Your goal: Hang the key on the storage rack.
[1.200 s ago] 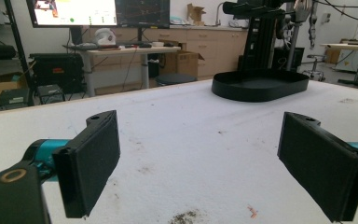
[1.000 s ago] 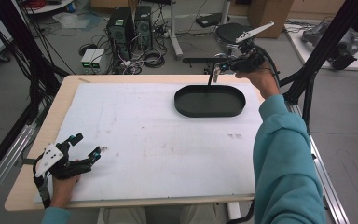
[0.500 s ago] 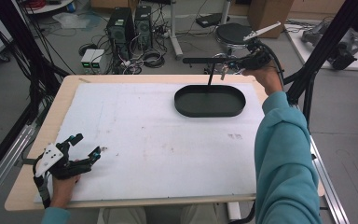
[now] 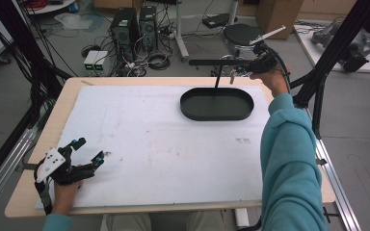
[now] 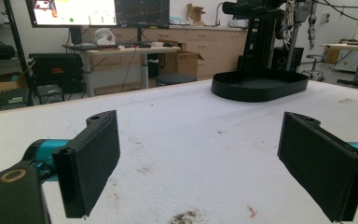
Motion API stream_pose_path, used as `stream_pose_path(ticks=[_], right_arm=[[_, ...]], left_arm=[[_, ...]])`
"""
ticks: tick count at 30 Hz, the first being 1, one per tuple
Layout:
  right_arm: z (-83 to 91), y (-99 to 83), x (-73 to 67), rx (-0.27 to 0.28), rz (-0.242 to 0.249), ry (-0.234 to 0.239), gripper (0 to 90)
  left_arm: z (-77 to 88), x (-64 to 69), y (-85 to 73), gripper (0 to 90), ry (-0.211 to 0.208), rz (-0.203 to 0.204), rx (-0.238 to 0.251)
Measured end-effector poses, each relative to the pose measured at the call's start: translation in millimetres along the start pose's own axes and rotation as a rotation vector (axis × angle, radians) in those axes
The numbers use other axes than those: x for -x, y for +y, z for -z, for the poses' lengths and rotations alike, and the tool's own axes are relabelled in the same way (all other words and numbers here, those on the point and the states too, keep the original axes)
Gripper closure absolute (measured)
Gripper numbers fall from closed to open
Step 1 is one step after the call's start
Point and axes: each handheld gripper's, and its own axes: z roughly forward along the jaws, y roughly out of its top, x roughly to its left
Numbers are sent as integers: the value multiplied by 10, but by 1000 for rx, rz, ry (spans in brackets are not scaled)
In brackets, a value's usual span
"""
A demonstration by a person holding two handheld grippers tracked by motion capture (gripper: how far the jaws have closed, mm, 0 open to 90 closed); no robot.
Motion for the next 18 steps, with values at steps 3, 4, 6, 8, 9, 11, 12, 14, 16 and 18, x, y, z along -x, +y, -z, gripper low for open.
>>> stream_pose_path(ticks=[3, 4, 6, 8, 9, 11, 12, 14, 16, 18], right_arm=[[-16, 0, 13, -1, 2, 0, 889], [-25, -1, 18, -2, 4, -2, 889], [-37, -2, 22, -7, 0, -7, 889], [-49, -2, 21, -16, -5, -13, 889], [-56, 0, 18, -21, -6, -20, 888], [-69, 1, 23, -20, -7, -25, 888], [-76, 2, 26, -17, -10, -28, 889], [-92, -1, 36, -22, -5, -28, 889], [-107, -2, 35, -28, -6, -36, 888], [-118, -5, 36, -33, -8, -38, 888]], left_arm=[[0, 0, 0, 135, 1, 1, 0], [0, -1, 0, 135, 0, 0, 0], [1, 0, 0, 134, 0, 0, -1], [0, 1, -1, 134, 1, 0, 1], [0, 3, -1, 134, 0, 1, 1], [0, 2, -1, 134, 1, 0, 2], [1, 1, 0, 134, 1, 0, 1], [1, 1, 0, 134, 1, 0, 1], [1, 1, -1, 134, 1, 0, 2], [2, -1, 0, 134, 0, 0, 0]])
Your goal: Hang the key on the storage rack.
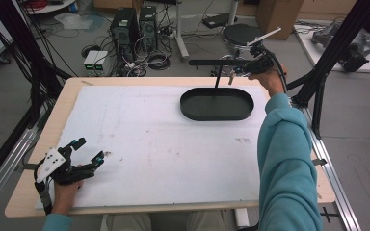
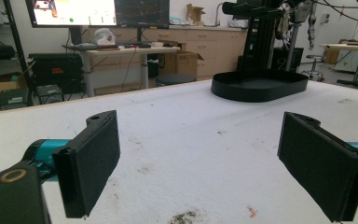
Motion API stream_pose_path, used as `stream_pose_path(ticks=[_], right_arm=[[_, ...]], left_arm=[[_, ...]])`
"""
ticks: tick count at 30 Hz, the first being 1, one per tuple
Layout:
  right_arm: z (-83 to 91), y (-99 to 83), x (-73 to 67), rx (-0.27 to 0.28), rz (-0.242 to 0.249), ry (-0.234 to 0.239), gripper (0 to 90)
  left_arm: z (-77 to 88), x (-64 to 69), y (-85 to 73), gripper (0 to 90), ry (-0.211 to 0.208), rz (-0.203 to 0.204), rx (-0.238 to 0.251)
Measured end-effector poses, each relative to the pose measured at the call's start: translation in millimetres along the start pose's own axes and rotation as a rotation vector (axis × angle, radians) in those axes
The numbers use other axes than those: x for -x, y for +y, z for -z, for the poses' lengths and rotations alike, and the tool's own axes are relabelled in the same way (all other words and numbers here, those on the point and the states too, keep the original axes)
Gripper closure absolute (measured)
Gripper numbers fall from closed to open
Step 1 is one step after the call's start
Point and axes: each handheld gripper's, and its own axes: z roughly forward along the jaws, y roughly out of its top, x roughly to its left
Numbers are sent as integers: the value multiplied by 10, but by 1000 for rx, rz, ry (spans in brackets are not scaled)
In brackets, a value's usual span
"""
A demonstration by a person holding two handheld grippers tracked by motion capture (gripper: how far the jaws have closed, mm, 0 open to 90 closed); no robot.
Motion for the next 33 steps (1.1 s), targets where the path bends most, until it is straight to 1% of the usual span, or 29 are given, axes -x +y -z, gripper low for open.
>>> stream_pose_path(ticks=[3, 5, 6, 8, 10, 14, 21, 29, 33], right_arm=[[-13, -4, 3, -2, -3, -3, 889], [-23, -14, 4, -2, -13, -4, 889], [-31, -22, 13, -8, -5, -10, 888], [-47, -38, 12, -13, -14, -15, 888], [-56, -45, 20, -15, -11, -18, 888], [-52, -37, 16, -10, -19, -21, 888], [-73, -26, 15, -9, -4, -33, 888], [-70, -21, 15, -1, -11, -43, 888], [-74, -24, 13, -12, -12, -46, 888]], left_arm=[[-1, 1, 0, 134, 0, 0, 1], [0, 1, 0, 134, 0, 0, 1], [-1, 1, 0, 134, 0, 0, 2], [-1, 1, -1, 134, 1, 2, 3], [-1, 1, -1, 135, 1, 2, 3], [0, 0, 0, 134, 0, 1, 1], [-1, 1, -1, 135, 1, 3, 3], [-1, 1, 0, 134, 1, 3, 2], [-1, 1, 0, 134, 0, 5, 2]])
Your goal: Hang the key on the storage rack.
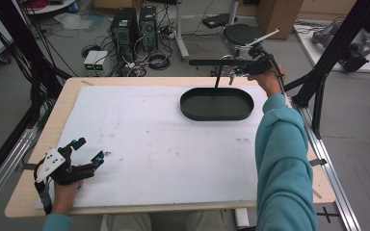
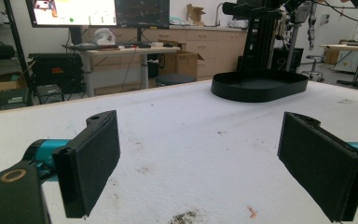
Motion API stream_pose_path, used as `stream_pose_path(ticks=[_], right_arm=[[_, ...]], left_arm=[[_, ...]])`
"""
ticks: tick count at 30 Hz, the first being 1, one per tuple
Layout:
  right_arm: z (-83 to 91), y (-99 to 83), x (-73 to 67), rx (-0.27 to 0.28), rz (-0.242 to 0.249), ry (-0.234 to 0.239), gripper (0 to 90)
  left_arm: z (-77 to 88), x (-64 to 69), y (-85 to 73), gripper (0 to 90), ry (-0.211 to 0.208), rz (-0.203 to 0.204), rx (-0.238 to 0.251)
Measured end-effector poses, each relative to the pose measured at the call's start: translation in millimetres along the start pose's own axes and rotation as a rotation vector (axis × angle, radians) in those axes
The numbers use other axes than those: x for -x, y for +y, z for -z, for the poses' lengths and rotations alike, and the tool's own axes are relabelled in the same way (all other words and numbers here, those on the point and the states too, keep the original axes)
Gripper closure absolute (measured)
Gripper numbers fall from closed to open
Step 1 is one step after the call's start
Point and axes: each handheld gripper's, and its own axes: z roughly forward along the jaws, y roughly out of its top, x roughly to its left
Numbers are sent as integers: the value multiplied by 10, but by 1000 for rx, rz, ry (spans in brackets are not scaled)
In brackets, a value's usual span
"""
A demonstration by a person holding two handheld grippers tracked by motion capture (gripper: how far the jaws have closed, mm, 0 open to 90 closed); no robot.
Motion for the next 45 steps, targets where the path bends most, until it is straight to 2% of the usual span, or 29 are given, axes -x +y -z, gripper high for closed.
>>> stream_pose_path(ticks=[33, 45], right_arm=[[-38, -13, 63, 11, -27, -24, 888], [-55, -3, 76, 27, -17, -37, 887]], left_arm=[[-1, -5, 0, 134, -2, -1, 0], [-1, -4, 0, 134, -2, -2, 1]])
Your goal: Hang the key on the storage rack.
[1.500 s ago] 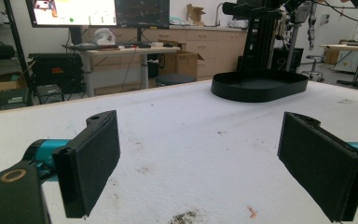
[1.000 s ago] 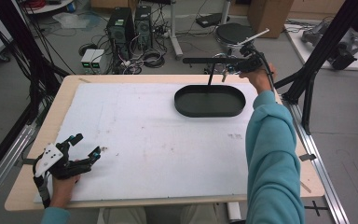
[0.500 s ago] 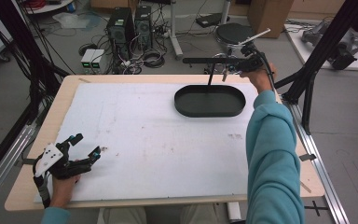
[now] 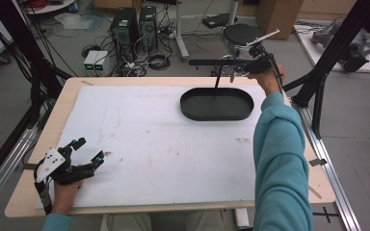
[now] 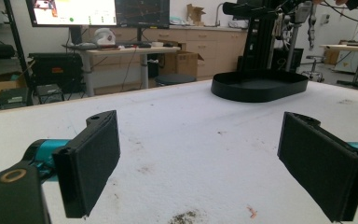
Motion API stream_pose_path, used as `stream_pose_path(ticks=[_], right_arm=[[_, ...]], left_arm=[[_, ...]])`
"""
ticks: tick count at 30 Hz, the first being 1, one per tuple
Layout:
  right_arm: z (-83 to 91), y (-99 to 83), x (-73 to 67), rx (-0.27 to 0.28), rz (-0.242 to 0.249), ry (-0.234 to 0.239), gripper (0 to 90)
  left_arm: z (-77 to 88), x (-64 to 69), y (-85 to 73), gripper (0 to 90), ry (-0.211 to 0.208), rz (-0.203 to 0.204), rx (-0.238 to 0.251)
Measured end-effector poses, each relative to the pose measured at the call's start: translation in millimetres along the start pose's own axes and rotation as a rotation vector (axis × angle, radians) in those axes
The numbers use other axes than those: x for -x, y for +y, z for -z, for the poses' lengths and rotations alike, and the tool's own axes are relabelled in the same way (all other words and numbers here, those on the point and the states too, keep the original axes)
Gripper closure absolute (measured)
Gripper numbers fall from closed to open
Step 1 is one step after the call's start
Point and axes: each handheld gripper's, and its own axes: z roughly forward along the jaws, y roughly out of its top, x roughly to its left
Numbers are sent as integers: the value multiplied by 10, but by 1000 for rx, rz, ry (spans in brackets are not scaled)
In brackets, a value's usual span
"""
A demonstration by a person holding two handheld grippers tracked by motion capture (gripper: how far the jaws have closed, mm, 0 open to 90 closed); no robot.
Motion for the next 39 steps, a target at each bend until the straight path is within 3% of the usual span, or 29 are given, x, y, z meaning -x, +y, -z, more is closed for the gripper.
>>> stream_pose_path(ticks=[23, 39], right_arm=[[-47, -11, 52, 28, 5, -13, 867], [-71, -37, 72, 6, 20, -30, 817]], left_arm=[[0, -1, -1, 135, 0, 1, 0], [0, 0, 0, 134, 0, 1, -1]])
